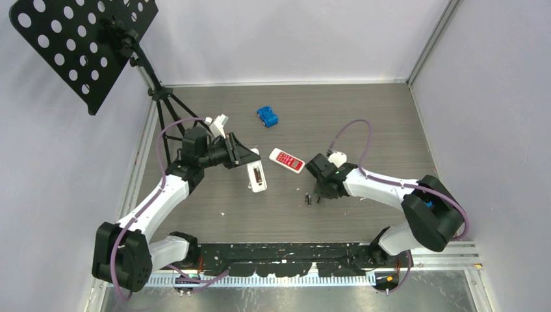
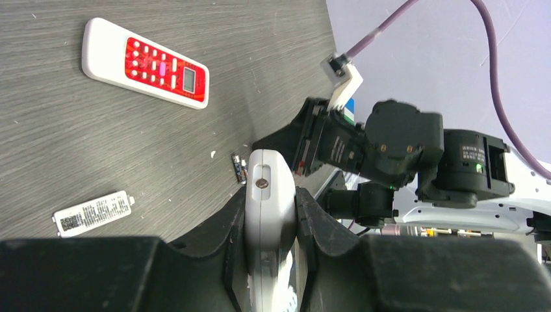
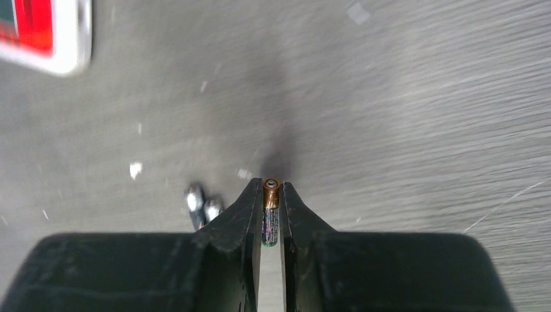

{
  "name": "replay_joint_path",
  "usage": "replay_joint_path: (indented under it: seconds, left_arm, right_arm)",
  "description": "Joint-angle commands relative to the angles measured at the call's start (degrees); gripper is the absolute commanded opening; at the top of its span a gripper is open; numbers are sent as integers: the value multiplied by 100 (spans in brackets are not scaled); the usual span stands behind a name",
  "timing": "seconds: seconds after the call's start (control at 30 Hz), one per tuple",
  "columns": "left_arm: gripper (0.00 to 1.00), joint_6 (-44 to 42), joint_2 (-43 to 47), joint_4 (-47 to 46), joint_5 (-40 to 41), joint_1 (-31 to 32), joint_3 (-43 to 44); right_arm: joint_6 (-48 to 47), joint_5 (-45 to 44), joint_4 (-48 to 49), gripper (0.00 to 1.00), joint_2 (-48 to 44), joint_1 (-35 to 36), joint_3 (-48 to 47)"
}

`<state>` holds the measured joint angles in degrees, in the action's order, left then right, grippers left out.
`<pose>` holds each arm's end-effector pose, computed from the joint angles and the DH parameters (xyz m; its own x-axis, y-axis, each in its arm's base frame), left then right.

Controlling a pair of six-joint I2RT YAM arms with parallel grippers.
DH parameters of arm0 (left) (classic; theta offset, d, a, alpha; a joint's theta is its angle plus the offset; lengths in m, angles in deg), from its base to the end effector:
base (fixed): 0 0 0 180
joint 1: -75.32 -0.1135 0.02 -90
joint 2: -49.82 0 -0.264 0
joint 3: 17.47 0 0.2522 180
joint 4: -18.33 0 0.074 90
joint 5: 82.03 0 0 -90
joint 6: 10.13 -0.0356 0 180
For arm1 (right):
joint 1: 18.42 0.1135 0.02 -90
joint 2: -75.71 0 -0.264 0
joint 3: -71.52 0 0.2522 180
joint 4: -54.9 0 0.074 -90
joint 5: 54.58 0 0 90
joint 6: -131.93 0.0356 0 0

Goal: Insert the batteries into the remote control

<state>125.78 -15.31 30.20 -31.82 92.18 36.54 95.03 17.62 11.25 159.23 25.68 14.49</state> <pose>0.2324 -0.0942 0.2648 -0.8251 -0.3266 -0.4610 0.2789 0.4741 -0.8351 0.1890 0.1680 0.1618 -0.8758 0.2116 -0.4339 0.1871 0.9773 0.0990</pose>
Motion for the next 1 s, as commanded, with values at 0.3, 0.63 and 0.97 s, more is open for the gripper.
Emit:
replay_joint_path:
  seconds: [0.3, 0.63, 0.97]
  left_arm:
    - [0, -159, 278, -337, -90, -8, -70]
    - [0, -198, 302, -476, -174, -8, -142]
    - [0, -310, 141, -363, -134, -8, -24]
  right_arm:
    - [2527, -1669, 577, 10, -352, -1179, 370]
    - [3483, -1464, 588, 49, -176, -1387, 644]
    - [-737, -1554, 1343, 71, -1187, -1408, 257]
